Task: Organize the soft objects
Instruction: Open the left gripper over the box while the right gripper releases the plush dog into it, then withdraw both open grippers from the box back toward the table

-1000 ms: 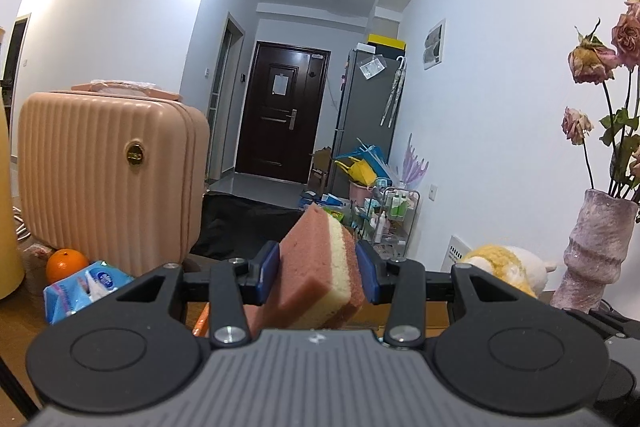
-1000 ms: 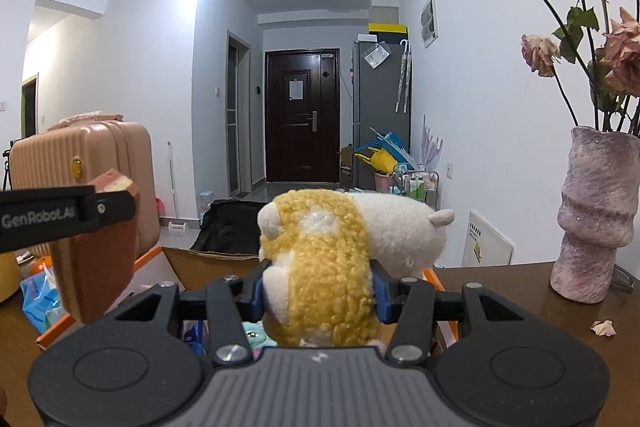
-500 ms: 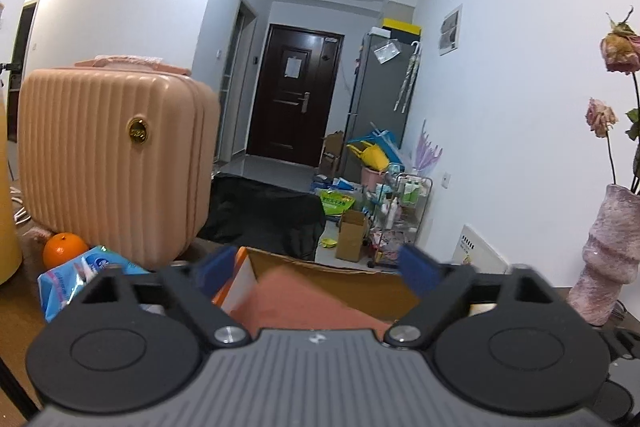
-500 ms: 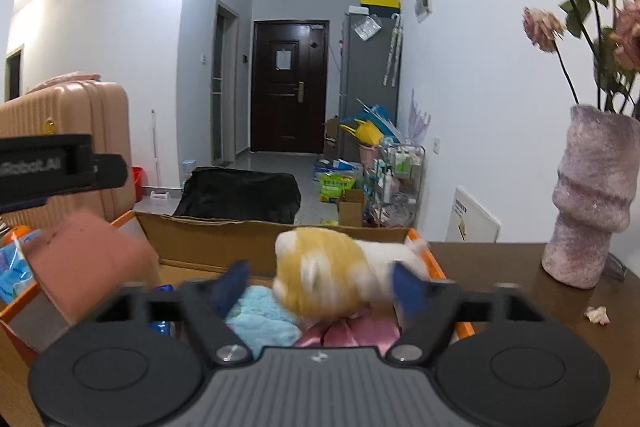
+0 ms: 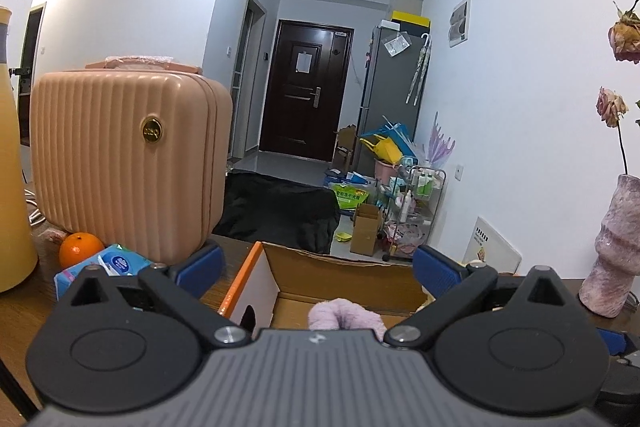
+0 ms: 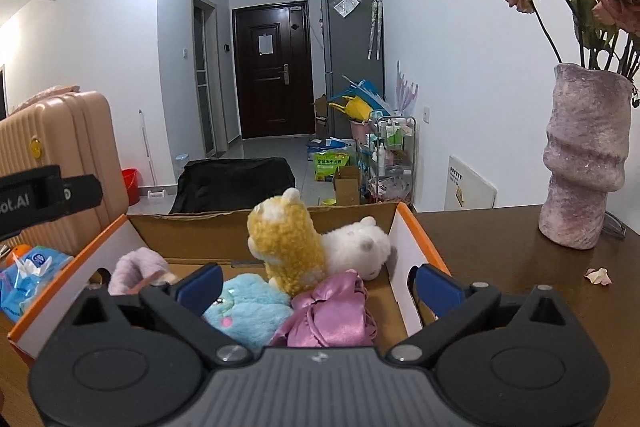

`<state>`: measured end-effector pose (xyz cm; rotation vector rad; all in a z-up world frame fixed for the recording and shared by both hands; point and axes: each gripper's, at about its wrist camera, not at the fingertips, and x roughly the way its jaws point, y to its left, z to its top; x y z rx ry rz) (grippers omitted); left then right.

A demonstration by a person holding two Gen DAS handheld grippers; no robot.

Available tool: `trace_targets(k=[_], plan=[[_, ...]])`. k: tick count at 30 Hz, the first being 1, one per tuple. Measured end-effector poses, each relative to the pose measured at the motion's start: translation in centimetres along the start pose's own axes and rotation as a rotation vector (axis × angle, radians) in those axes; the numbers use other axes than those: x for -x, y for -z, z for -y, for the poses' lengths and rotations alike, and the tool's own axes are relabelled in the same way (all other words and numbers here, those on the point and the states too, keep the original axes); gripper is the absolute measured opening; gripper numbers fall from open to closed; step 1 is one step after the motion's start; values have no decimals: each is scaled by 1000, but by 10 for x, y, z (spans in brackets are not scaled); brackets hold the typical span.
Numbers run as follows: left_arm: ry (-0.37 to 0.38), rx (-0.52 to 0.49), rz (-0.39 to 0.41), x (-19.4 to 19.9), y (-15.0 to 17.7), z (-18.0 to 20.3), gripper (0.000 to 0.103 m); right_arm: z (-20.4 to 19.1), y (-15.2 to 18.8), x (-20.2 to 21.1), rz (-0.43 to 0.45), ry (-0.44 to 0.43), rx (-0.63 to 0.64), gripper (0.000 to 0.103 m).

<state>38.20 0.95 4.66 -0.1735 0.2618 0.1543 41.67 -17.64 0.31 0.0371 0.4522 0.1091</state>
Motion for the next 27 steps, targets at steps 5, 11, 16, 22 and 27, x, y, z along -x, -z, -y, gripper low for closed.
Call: trace_targets(k=[5,11,16,22,27], plan=[[3,-6,13,13,-3,0,103,1,-3,10,3,-1,0,103],[-1,-10,24,33,-6,-8,103,5,-3,30,25,-19,5,103],[-5,-10,23,49,-6,-17,103,9,-2,54,52,-35,12,103],[-5,-23,20,68,-2,-24,103,15,2,79,77,-52,21,103],[-5,-45,10,80,4,-30,103,18,8,99,96,-55,41,103]])
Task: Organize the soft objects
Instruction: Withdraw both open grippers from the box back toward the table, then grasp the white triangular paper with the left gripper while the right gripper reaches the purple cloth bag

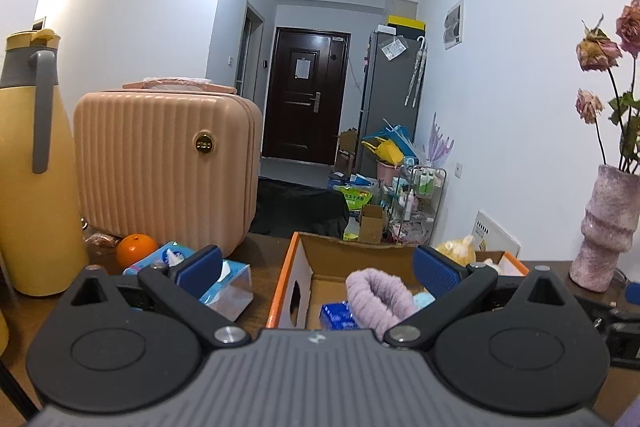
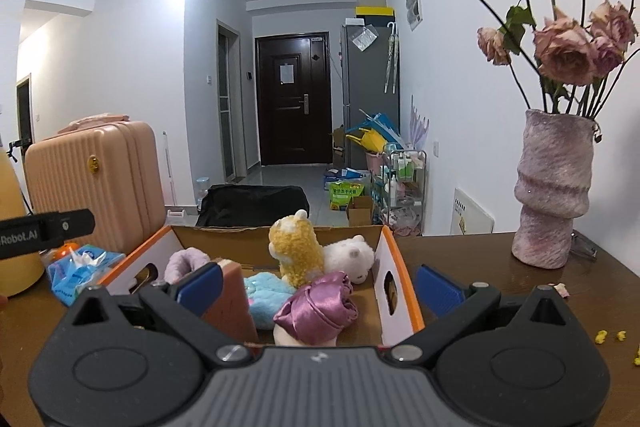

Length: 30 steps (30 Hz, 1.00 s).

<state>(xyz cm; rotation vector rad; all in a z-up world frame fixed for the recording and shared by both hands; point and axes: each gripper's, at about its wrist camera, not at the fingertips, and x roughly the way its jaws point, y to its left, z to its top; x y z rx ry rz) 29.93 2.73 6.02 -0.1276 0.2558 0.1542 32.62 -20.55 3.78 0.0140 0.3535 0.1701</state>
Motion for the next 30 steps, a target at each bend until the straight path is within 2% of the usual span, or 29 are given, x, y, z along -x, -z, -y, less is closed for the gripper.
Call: trace_targets(k=[14,21,30], plan=[[-4,-23,-17,39,17,-17,103,8,24,46,0,-5,42,103],[-6,-32,-35,56,28,-24,103,14,39,67,-3,15,42,103],[0,-45,-73,79,48,-27,103,13,59,92,0,40,108,103]])
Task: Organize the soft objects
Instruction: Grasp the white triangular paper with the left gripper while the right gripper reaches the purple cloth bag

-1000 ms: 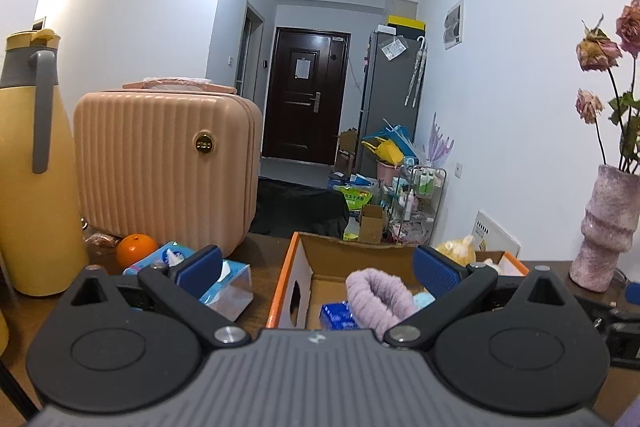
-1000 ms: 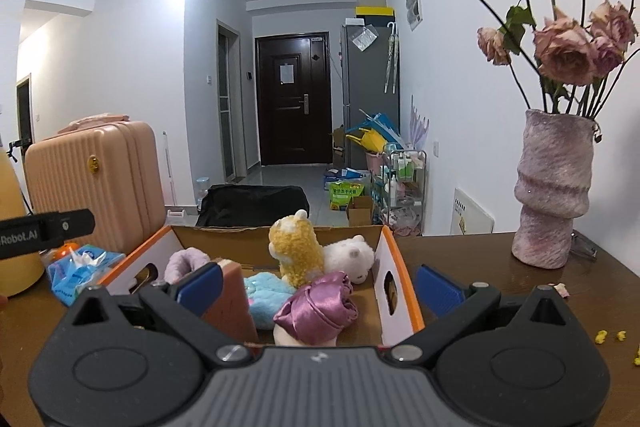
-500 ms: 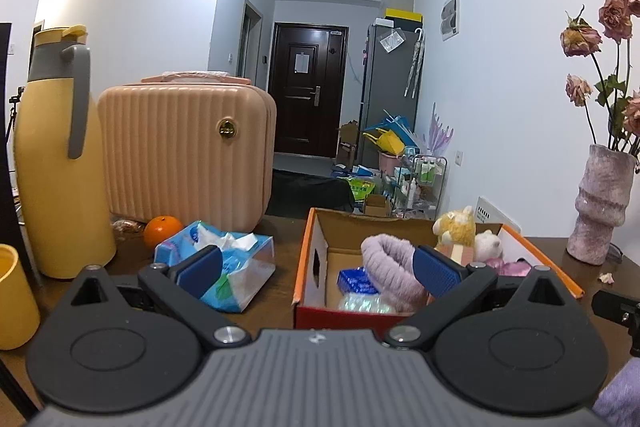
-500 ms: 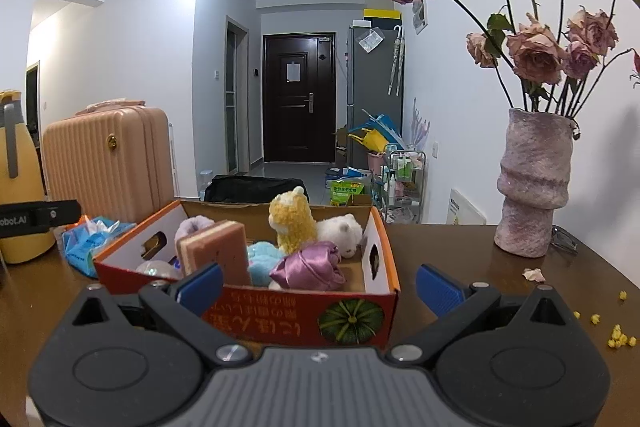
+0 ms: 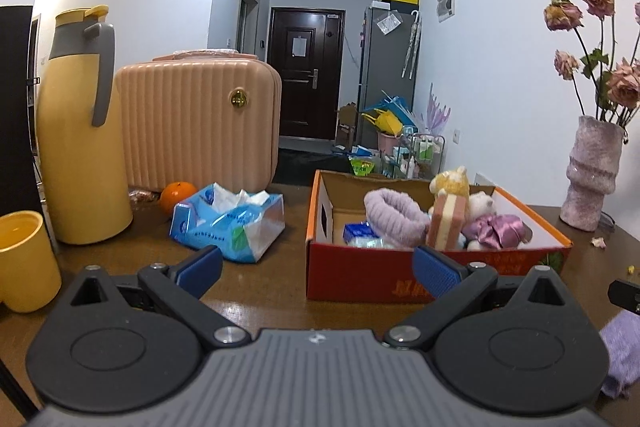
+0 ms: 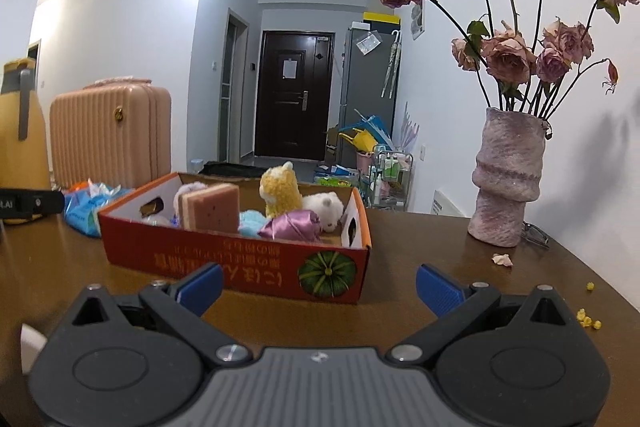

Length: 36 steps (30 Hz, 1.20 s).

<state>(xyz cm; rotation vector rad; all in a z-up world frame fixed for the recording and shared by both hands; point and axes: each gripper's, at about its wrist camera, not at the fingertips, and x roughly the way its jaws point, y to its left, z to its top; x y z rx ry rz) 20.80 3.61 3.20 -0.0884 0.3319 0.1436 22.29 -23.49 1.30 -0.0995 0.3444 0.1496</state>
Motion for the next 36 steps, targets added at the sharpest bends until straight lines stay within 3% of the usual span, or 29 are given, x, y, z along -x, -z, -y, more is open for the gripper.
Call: trace_targets(k=[12,25,27,30,32,34,36], plan=[[38,-72,-101,19,35,7,103,5,32,6,-115,45,52,103],[104,-168,-224,23,65,18,102,13,43,10,-156,58,38,103],[119,-177,-241,22,67,19,95,14,44,10,-162,59,38,103],[137,-178,-262,19,69,19,71,15,45,9,-168,58,34,103],[154,-169,-290,15,70,18,41,15,45,8,-172,58,33,103],[165,-158,-313,12,70,17,24,14,46,8,-175,57,33,103],[172,-148,-311,12,70,15,24,15,46,7,-178,57,33,103]])
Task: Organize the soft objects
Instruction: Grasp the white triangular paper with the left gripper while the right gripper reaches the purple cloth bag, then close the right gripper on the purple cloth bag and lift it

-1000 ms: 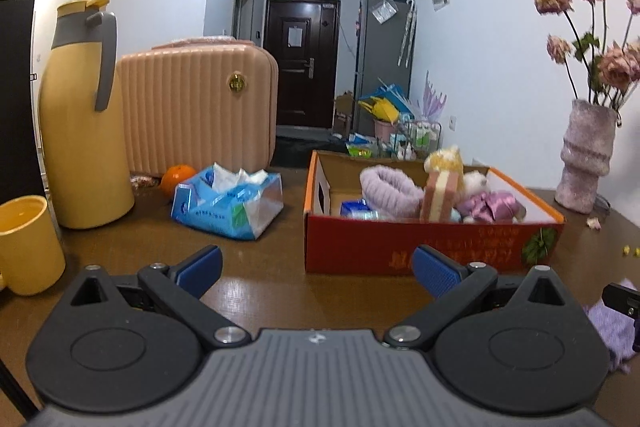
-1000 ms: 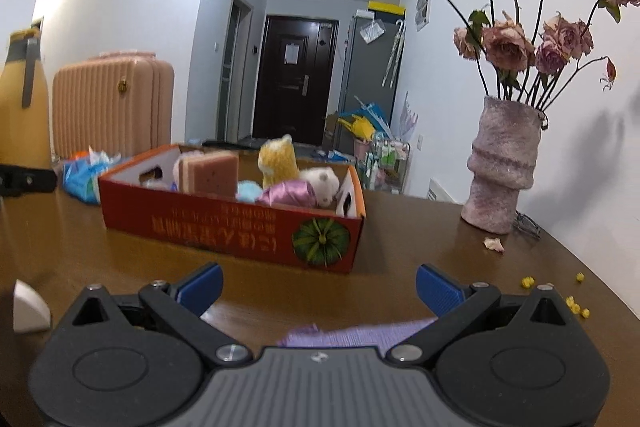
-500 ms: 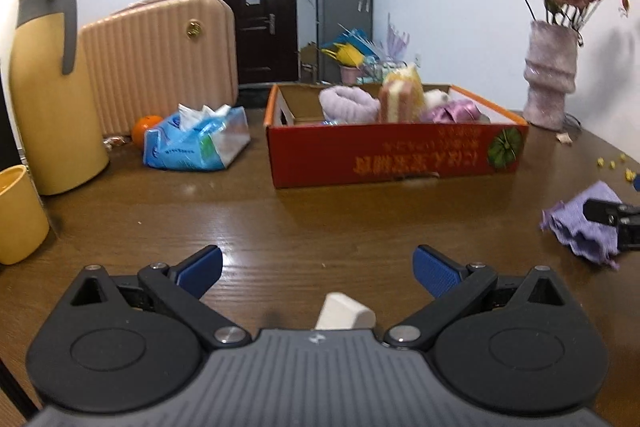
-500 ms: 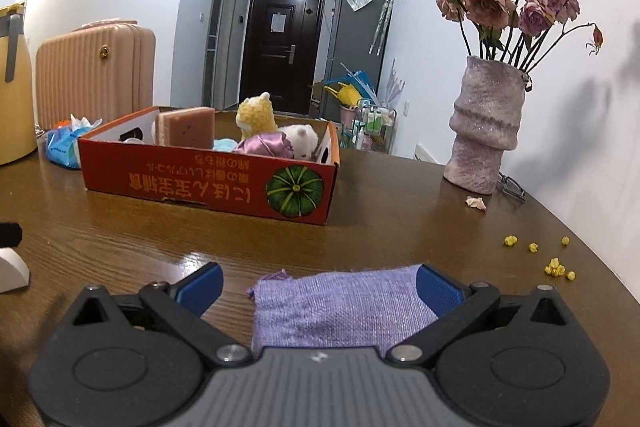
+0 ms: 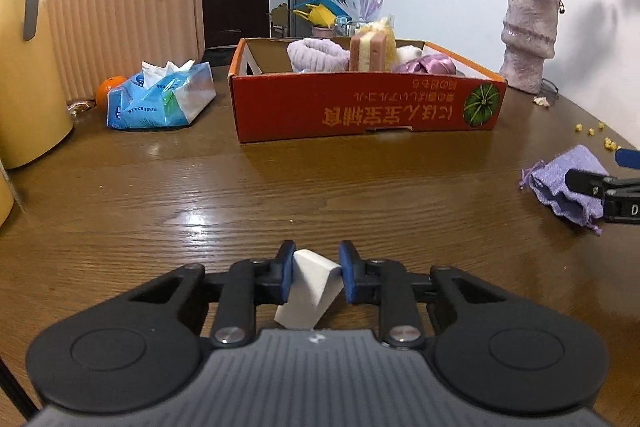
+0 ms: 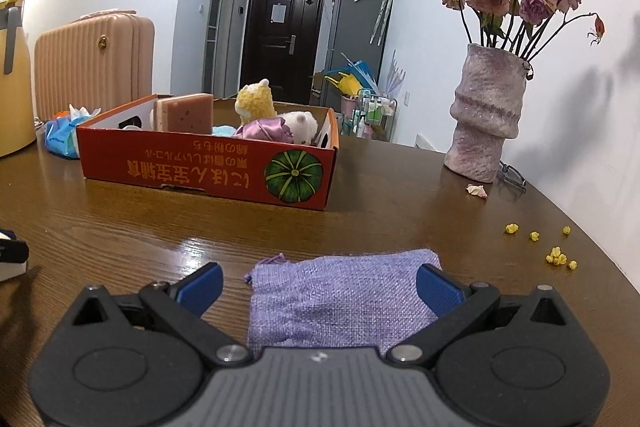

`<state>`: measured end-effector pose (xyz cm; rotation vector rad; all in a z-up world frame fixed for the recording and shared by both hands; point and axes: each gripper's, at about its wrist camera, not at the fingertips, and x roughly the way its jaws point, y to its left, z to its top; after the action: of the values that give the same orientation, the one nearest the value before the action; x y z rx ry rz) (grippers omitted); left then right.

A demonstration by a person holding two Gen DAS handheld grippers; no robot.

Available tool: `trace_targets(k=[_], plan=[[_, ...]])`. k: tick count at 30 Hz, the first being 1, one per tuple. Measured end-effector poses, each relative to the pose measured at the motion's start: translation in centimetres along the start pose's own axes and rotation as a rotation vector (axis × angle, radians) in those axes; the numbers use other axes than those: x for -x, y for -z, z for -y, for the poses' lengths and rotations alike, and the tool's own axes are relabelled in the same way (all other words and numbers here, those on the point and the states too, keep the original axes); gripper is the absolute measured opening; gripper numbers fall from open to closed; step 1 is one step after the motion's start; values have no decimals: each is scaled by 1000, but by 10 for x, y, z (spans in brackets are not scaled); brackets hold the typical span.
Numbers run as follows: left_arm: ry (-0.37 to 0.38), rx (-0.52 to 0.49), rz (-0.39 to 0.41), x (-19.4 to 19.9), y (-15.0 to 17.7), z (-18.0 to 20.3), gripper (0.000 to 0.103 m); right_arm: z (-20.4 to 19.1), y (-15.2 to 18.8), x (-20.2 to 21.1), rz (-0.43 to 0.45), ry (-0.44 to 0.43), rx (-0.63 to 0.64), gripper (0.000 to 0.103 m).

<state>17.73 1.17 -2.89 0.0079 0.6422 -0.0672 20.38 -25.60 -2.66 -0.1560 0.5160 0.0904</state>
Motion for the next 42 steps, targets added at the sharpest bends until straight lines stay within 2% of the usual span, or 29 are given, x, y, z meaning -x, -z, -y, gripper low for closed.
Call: trace_targets(k=[14,27,34,36,38,39,40,42], plan=[[-41,56,89,16,-8,-10,23,2,1,-12,-28,-1,-12,103],[-88,93,98,15,-9,-18,23,5,1,-57,-176,-26,-41,103],[-90,95,103,16,-10,-18,23,16,1,-67,-202,-67,-112,103],[-89,95,108,17,-10,-18,23,17,2,-66,-200,-68,-117,90],[-90,98,113,18,-10,-19,23,18,1,-63,-182,-55,-128,66],[-89,101,114,18,-10,-20,23,19,1,-62,-174,-49,-131,59],[-88,103,116,18,-10,-20,23,20,0,-61,-167,-45,-136,38],[-85,105,121,19,-11,-21,23,22,0,-58,-153,-42,-148,33]])
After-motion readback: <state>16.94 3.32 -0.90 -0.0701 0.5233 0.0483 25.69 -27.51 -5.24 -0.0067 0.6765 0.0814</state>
